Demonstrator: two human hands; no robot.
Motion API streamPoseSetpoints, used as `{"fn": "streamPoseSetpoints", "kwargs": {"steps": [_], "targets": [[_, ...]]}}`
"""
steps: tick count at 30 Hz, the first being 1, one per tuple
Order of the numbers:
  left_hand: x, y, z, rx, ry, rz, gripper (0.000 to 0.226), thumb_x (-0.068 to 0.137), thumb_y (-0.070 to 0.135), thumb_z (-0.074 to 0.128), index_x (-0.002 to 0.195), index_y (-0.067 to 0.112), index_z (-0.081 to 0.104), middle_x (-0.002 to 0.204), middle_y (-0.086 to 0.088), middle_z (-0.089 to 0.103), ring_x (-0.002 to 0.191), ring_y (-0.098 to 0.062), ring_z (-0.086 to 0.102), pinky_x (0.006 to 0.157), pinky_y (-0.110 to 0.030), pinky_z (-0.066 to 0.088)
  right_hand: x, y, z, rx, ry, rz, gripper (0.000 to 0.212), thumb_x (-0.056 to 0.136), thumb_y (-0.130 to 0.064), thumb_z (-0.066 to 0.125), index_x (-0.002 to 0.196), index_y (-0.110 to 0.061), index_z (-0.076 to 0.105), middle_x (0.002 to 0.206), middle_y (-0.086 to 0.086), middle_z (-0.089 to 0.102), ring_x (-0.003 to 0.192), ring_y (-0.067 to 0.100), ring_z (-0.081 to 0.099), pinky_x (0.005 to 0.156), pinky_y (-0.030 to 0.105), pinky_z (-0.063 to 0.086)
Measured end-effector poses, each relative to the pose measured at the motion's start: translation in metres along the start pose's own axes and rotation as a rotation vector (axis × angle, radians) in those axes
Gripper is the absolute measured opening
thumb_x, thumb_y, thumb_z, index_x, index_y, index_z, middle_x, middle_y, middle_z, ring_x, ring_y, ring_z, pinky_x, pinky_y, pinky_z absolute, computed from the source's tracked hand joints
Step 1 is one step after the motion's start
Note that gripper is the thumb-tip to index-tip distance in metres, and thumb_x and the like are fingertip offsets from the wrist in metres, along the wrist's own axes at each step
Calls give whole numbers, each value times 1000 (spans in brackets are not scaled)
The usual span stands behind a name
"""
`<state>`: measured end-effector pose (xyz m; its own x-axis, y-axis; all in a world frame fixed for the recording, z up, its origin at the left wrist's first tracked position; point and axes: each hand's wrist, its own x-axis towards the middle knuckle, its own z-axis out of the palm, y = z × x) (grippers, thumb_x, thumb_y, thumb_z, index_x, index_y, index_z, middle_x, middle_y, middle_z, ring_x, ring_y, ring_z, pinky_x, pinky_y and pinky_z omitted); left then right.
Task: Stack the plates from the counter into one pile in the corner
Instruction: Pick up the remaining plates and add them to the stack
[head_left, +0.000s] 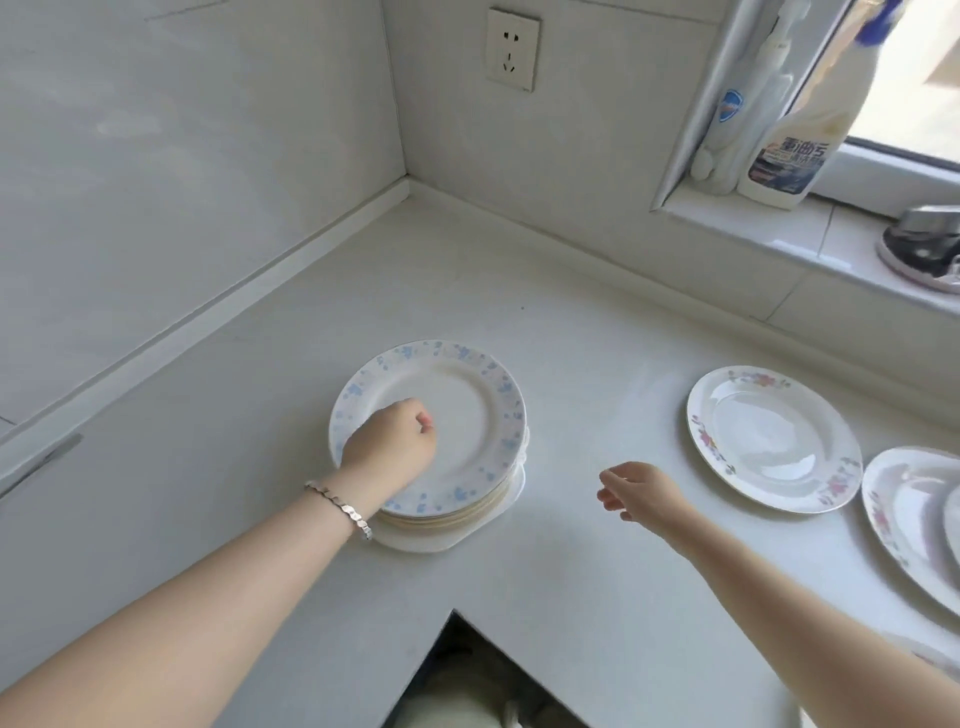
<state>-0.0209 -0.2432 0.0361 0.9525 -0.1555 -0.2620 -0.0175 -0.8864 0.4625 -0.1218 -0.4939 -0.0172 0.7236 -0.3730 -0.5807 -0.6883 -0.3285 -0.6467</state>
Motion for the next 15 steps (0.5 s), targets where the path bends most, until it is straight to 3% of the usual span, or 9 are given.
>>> {"fn": "streamPoseSetpoints", "kwargs": {"steps": [5, 9, 11, 13, 15], "targets": [[-4, 88, 57, 70, -151, 166, 22, 90, 21, 43, 100, 17, 62, 107, -2, 67, 100, -26, 61, 82, -30, 46, -5, 56, -73, 84, 105, 147, 13, 89, -11, 46, 90, -9, 59, 80, 6, 63, 72, 20, 58, 60, 24, 44], [-9, 135, 100, 168, -233, 220, 25, 92, 21, 40, 101, 14, 62, 109, -5, 67, 100, -28, 61, 79, -29, 46, 0, 103, -115, 478, 296, 343, 8, 91, -12, 49, 94, -6, 54, 70, 6, 53, 66, 19, 55, 63, 26, 45], [-9, 150, 118, 210, -257, 234, 24, 92, 21, 39, 100, 14, 61, 109, -6, 67, 99, -28, 61, 75, -28, 44, 9, 121, -129, 739, 332, 454, 20, 92, -14, 51, 108, -4, 53, 80, 11, 56, 82, 26, 60, 78, 32, 49], [-7, 160, 130, 246, -268, 231, 24, 92, 21, 39, 101, 14, 61, 109, -6, 67, 100, -28, 61, 73, -27, 40, 20, 133, -138, 942, 354, 521, 27, 93, -14, 51, 118, -1, 50, 103, 18, 61, 108, 32, 59, 94, 34, 46], [-6, 166, 140, 256, -281, 218, 24, 92, 20, 39, 100, 15, 61, 106, -5, 67, 98, -28, 61, 72, -27, 40, 32, 140, -144, 1054, 369, 523, 36, 94, -13, 51, 127, 1, 47, 114, 19, 61, 120, 31, 55, 96, 34, 45]]}}
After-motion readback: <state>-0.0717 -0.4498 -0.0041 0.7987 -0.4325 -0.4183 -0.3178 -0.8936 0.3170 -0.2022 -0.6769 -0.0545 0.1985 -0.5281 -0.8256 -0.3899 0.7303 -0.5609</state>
